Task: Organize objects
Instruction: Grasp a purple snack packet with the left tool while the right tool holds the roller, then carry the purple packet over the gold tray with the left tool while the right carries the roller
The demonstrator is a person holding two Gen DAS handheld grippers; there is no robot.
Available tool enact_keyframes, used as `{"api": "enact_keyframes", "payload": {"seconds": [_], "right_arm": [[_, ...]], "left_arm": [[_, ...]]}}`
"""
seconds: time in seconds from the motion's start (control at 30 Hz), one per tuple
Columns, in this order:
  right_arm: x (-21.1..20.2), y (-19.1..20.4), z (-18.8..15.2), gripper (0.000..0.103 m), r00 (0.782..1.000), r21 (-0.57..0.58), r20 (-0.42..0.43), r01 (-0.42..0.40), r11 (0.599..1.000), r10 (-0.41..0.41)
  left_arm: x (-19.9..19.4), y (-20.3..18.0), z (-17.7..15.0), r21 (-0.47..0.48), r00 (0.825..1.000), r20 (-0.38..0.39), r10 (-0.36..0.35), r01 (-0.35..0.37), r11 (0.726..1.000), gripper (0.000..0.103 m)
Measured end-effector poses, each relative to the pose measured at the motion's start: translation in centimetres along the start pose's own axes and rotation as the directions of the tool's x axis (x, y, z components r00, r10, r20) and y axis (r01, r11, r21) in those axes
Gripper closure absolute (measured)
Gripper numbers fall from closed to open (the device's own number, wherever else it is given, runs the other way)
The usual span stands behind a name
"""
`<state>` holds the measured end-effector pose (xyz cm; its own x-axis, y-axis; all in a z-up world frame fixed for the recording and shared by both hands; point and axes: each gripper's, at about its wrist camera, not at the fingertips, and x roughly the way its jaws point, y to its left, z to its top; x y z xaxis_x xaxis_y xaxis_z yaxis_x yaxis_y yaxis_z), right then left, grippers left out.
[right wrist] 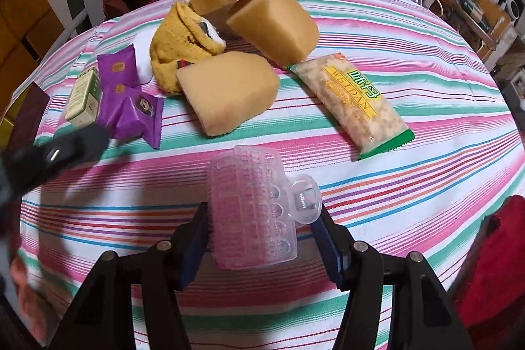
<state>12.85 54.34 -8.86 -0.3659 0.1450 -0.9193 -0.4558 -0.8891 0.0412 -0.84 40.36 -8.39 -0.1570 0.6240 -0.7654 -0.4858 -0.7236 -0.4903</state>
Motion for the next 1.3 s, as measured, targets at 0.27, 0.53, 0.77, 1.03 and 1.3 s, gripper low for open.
{"api": "enact_keyframes", "payload": {"seconds": [0.27,0.53,0.77,1.03,1.3], "right_arm": [[0.1,-0.3,0.1,0.041,1.000,0.003,-0.001,-0.016,1.000,0.016],[0.1,-0.2,0.1,0.041,1.000,-0.005,0.003,-0.011,1.000,0.011],[-0.1,0.0,0.0,0.042,0.999,0.010,0.031,-0.031,0.999,0.031],[-1.4,1.7,-1.1,0.042,0.997,-0.070,0.066,-0.038,0.997,0.042],[-3.3,4.1,-1.7,0.042,0.986,-0.184,0.167,0.016,0.983,0.015]], "left_arm": [[1.7,0.1,0.2,0.055,0.998,0.039,0.044,-0.046,0.997,0.066],[0.2,1.0,-2.3,0.144,0.994,0.108,0.024,-0.039,0.989,0.070],[-1.7,2.5,-4.2,0.159,0.988,0.156,-0.004,-0.021,0.987,0.070],[-3.4,3.2,-6.6,0.226,0.985,0.171,0.008,-0.047,0.973,0.071],[-5.3,4.5,-7.6,0.183,0.984,0.179,0.000,-0.033,0.983,0.071]]}}
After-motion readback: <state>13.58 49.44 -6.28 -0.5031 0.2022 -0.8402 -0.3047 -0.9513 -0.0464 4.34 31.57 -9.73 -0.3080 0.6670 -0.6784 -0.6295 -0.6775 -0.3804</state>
